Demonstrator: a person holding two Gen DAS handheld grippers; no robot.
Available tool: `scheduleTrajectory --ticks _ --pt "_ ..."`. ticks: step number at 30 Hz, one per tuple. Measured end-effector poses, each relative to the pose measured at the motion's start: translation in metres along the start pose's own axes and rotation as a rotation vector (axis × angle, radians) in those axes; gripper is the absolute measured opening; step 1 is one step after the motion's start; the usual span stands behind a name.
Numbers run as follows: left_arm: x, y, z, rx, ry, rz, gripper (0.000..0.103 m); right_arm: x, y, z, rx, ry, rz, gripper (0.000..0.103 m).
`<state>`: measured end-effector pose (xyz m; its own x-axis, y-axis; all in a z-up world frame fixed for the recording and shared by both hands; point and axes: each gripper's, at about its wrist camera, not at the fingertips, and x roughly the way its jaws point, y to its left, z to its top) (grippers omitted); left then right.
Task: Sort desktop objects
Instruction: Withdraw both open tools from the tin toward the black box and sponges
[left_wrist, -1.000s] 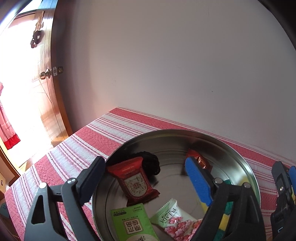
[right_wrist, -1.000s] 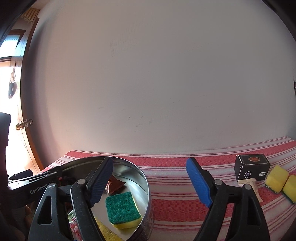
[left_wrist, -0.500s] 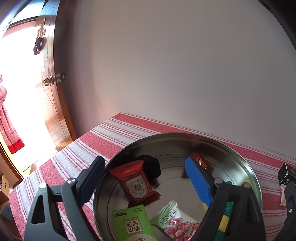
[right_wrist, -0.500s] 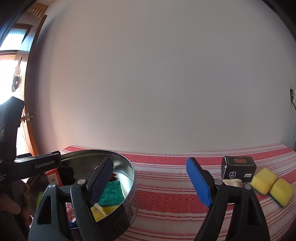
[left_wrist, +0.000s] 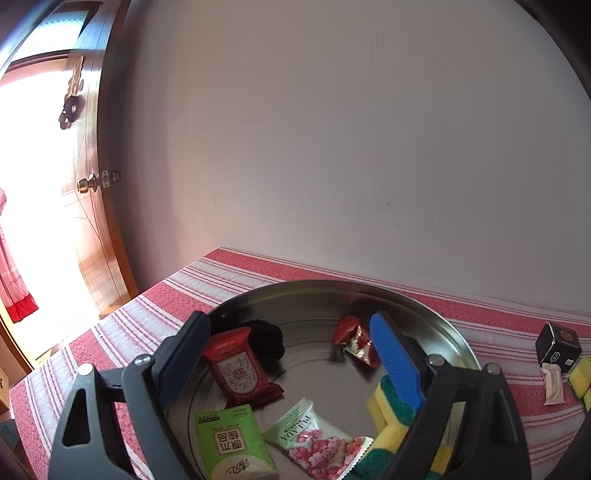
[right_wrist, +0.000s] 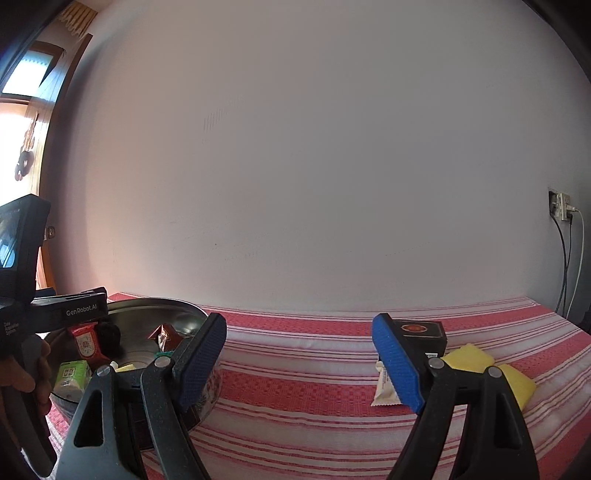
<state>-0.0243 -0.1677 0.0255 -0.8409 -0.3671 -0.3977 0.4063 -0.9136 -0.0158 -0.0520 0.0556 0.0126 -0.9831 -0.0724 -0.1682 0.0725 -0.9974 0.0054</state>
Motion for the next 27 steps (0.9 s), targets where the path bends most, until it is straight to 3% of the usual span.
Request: scheduleTrajectory --ticks 6,12,21,27 --pt "-0.020 -0.037 -0.010 0.038 -0.033 -0.141 0.090 -0.011 -0.028 0.000 0.015 0.004 -0.040 0.083" --pt "-0.029 -0.082 -0.026 0.116 0.014 -0.274 0.090 -0.016 -0.054 0.002 0.046 0.003 -0.090 0.083" --pt "-0.035 -0.125 -0.046 0.194 0.060 -0.356 0.096 -0.024 -0.093 0.000 0.070 0.011 -0.162 0.083" --pt "-0.040 -0.142 -0.054 0.237 0.070 -0.369 0.096 -0.032 -0.119 0.001 0.086 0.005 -0.211 0.083"
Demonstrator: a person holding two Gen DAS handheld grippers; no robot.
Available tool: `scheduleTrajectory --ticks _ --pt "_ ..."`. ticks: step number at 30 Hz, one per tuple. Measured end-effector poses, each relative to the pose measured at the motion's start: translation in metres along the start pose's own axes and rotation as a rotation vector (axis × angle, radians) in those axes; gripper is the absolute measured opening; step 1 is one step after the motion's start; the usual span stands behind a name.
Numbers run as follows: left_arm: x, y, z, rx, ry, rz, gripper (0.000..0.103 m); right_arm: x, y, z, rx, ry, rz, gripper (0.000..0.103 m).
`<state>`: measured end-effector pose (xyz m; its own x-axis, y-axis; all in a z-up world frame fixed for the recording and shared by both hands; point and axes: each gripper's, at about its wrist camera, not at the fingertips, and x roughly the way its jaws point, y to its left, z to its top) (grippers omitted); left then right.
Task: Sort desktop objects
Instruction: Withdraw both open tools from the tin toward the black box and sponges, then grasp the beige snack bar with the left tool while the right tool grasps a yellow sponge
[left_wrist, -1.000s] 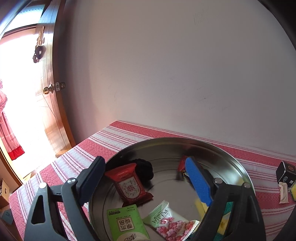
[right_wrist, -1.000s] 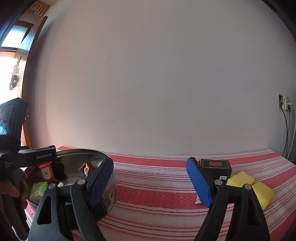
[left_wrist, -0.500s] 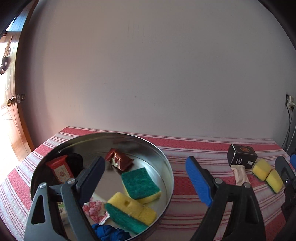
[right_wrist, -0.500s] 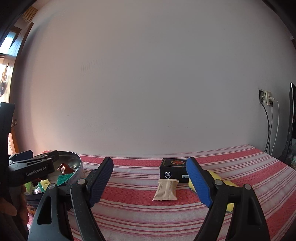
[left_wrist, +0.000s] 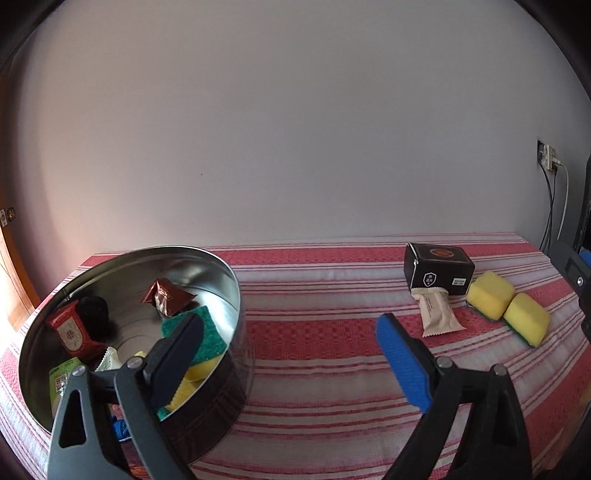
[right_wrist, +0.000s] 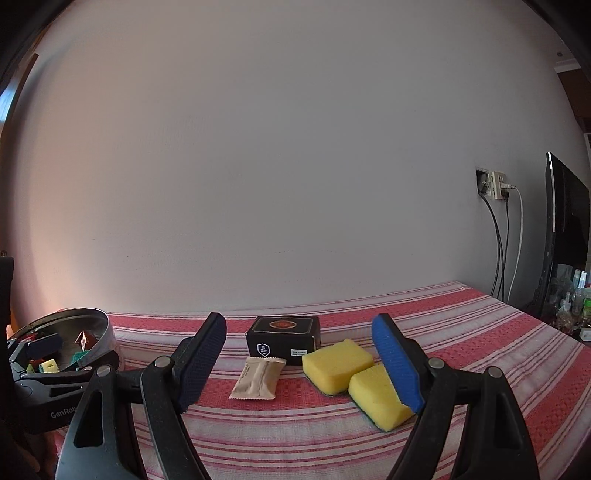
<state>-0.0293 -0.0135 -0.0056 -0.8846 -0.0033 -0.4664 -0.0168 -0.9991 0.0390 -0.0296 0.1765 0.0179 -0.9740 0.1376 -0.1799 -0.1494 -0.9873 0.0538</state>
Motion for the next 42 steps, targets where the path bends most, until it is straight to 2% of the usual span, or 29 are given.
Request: scheduleTrajectory --ticks 19,24,31,36,42 --pt "0.015 -0.073 0.000 0.124 0.070 -0.061 0.099 0.019 -0.075 0.004 0.063 0.054 -0.127 0.083" --pt "0.026 -0.087 0.002 0.116 0.124 -0.091 0.099 0.027 -0.090 0.004 0.052 0.075 -0.148 0.083" --pt "0.047 -0.113 0.000 0.120 0.239 -0.147 0.099 0.037 -0.124 0.003 0.141 0.130 -0.176 0.083" --pt "0.054 -0.119 0.001 0.102 0.266 -0.159 0.099 0.052 -0.133 -0.004 0.175 0.237 -0.074 0.083" --pt "0.075 -0.125 0.008 0.085 0.293 -0.125 0.099 0.086 -0.122 -0.019 0.151 0.451 0.072 0.083"
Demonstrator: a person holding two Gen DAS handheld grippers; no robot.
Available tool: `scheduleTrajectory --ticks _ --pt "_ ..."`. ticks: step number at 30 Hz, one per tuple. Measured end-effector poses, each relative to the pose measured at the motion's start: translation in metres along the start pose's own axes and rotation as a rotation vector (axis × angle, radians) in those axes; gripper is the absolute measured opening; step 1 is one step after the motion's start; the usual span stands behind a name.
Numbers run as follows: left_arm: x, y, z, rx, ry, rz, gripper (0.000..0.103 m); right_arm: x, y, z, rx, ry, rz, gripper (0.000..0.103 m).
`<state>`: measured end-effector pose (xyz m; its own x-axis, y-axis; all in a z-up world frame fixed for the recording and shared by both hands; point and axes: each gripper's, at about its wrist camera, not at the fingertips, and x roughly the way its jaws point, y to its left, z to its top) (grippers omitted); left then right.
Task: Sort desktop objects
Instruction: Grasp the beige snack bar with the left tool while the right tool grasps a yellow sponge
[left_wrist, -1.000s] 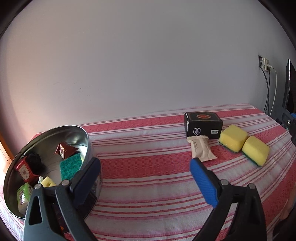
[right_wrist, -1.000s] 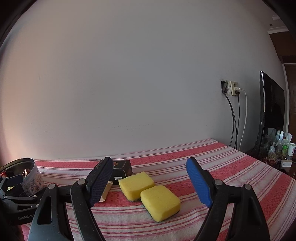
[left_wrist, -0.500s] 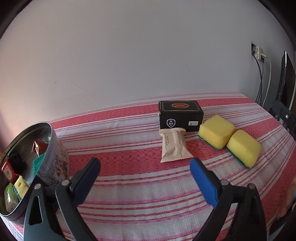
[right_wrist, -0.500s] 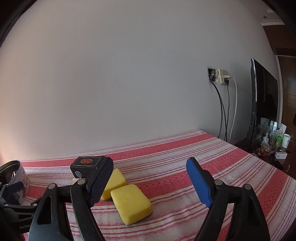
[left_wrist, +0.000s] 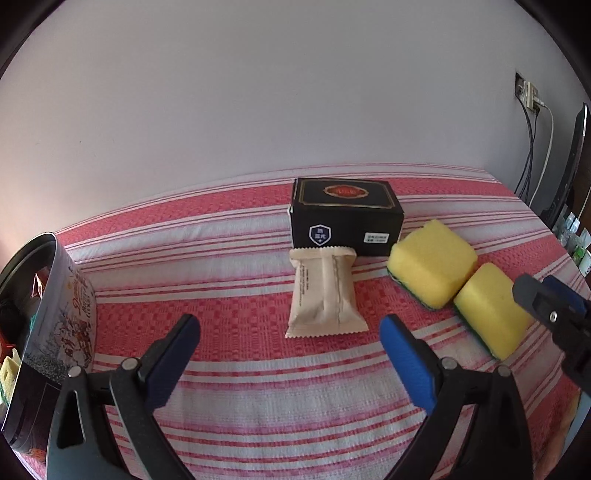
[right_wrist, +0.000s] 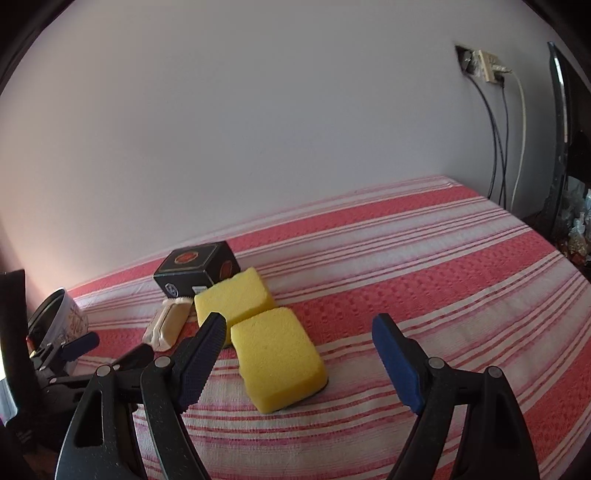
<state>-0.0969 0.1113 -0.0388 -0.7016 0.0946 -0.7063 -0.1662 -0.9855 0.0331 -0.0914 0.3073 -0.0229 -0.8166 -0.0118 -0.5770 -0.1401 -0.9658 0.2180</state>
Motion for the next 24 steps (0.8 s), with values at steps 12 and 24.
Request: scheduleTrajectory --ticks 12,24 --pt "0.024 0.019 0.001 -0.102 0.114 -0.057 0.102 0.048 0.021 -0.010 -0.115 0.250 0.020 0.075" --pt "0.034 -0.002 0.024 -0.047 0.087 -0.028 0.102 0.010 0.003 -0.004 -0.048 0.037 0.022 0.059"
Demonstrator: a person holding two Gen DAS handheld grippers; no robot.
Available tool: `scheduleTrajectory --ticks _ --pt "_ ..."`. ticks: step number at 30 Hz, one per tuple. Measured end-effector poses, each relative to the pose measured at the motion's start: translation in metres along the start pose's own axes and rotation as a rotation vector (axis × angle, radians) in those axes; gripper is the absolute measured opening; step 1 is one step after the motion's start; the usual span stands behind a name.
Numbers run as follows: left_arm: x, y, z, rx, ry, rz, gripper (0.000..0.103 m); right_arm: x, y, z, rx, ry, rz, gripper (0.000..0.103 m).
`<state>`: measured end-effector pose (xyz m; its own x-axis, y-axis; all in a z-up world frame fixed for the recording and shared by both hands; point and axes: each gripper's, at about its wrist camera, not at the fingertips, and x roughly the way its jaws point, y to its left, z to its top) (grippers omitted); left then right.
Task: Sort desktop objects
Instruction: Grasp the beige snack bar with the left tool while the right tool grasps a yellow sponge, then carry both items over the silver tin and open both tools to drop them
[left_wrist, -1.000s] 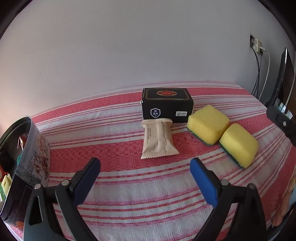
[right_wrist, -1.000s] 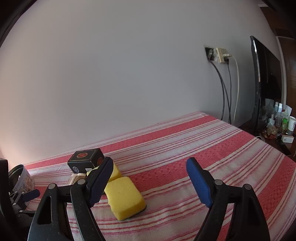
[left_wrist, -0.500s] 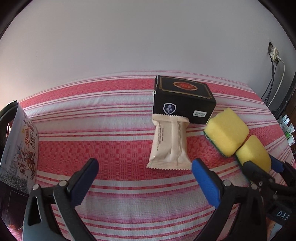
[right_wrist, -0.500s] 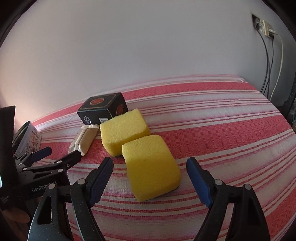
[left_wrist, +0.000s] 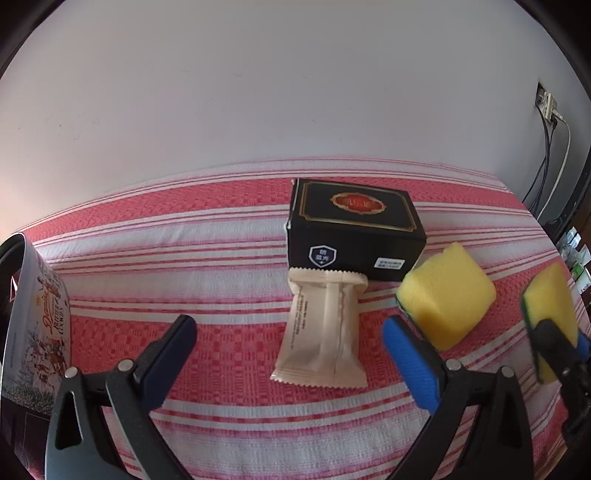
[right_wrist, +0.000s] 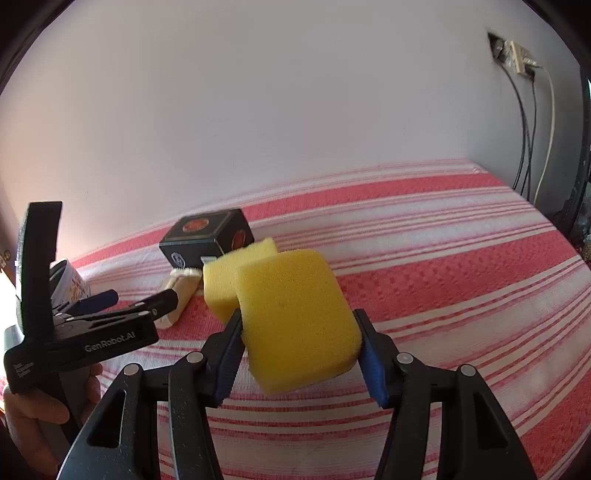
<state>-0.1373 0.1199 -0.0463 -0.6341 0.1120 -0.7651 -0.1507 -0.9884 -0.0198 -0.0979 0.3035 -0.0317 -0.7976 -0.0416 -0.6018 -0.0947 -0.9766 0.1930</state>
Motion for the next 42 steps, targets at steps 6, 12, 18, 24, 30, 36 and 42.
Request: scheduleTrajectory --ticks 6,12,18,24,30,36,42 --pt "0.022 -0.005 0.002 0.007 0.074 -0.021 0.095 -0.035 -0.004 0.007 0.023 -0.207 -0.064 0.059" --pt "0.017 0.000 0.002 -0.008 0.047 -0.084 0.053 -0.039 -0.009 0.009 0.050 -0.223 -0.051 0.059" --pt "0.006 0.005 -0.002 0.002 0.022 -0.163 0.037 -0.037 -0.011 0.005 0.072 -0.216 -0.039 0.059" --pt "-0.026 0.008 -0.011 0.024 -0.106 -0.139 0.037 -0.038 -0.017 0.005 0.087 -0.238 -0.056 0.059" --pt "-0.048 0.016 -0.014 0.081 -0.214 -0.045 0.037 -0.037 -0.019 0.004 0.101 -0.255 -0.076 0.059" --pt "-0.058 0.031 -0.015 0.076 -0.259 -0.017 0.037 -0.039 -0.019 0.004 0.117 -0.278 -0.071 0.059" --pt "-0.067 0.044 -0.022 0.077 -0.296 0.020 0.037 -0.042 -0.015 0.003 0.112 -0.297 -0.084 0.059"
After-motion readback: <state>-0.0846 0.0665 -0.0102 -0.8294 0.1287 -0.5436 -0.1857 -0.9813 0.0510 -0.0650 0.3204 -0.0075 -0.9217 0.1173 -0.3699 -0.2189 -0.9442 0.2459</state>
